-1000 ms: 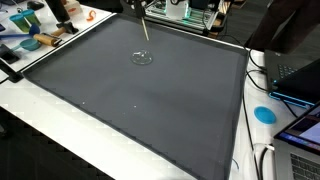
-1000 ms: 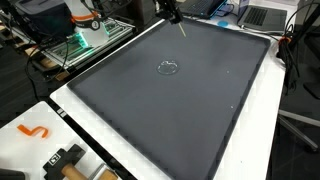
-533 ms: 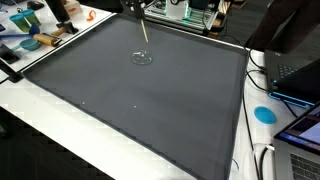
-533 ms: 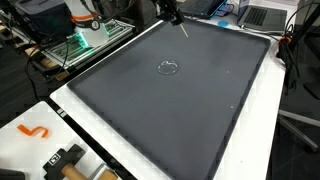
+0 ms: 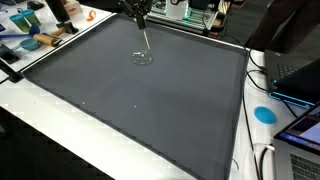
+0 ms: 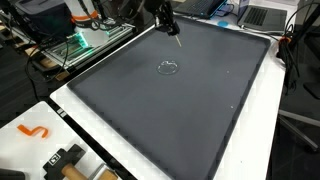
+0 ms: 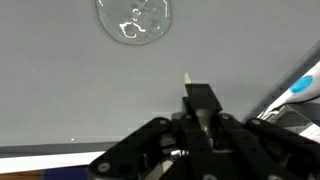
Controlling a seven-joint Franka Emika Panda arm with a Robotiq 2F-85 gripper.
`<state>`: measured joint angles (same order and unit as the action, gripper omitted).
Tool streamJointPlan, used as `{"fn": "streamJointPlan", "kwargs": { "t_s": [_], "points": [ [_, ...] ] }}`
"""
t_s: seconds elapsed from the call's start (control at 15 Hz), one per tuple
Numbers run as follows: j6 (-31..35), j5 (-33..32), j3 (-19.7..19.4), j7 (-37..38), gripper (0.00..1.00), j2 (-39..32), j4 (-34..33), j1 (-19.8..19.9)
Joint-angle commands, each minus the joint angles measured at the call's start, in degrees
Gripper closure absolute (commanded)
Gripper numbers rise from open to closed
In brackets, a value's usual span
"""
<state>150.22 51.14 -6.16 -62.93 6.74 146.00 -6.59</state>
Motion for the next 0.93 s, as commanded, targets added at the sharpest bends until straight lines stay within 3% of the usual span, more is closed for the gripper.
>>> {"fn": "streamJointPlan", "kwargs": {
  "t_s": [0.0,0.73,0.87],
  "points": [
    [-1.7,-5.4,2.1,5.2,0.97,-1.4,-0.6,2.5],
    [-6.2,-19.3,3.6,19.3,0.97,-1.3,-2.9,3.3],
    [-7.4,-23.9,3.9,24.8,0.97,-1.2,-3.7,3.6]
  ]
}}
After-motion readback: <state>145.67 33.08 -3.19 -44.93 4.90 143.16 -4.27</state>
